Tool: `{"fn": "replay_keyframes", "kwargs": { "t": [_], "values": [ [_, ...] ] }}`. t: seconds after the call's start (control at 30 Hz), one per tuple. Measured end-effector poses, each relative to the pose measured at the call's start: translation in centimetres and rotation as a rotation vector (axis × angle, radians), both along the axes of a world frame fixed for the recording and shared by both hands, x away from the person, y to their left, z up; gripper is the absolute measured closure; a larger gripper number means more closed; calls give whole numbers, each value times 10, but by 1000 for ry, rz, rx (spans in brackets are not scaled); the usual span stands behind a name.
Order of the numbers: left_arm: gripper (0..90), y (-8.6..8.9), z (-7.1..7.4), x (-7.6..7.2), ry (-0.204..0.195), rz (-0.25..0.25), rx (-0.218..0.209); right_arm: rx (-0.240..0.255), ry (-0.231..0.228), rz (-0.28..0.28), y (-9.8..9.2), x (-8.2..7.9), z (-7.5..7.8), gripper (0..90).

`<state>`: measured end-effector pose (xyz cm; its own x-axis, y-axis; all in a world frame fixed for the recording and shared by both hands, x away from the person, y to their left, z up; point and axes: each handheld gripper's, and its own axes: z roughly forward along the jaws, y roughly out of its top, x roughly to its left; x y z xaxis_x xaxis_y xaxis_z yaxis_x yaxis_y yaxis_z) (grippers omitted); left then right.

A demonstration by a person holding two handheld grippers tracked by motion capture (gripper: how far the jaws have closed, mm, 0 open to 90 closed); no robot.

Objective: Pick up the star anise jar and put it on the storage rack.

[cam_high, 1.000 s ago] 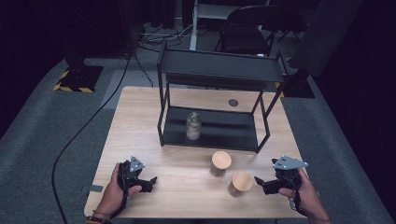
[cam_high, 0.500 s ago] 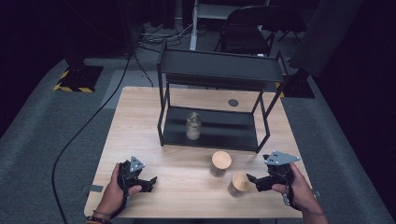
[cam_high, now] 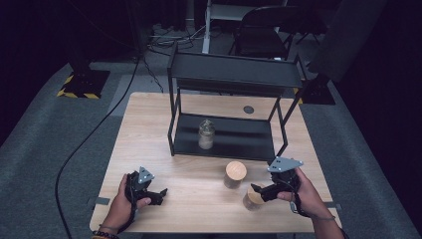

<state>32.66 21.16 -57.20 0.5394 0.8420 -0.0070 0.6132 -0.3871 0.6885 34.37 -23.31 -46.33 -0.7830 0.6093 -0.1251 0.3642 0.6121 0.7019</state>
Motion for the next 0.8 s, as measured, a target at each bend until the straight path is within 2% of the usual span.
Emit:
{"fn": "replay_keyframes", "kwargs": {
  "t": [0.47, 0.8],
  "values": [
    [0, 0, 0, 0, 0, 0, 0, -53, 46, 82, 37, 10, -4, 19],
    [0, 0, 0, 0, 0, 0, 0, -97, 92, 105, 52, 17, -12, 27]
  ]
}}
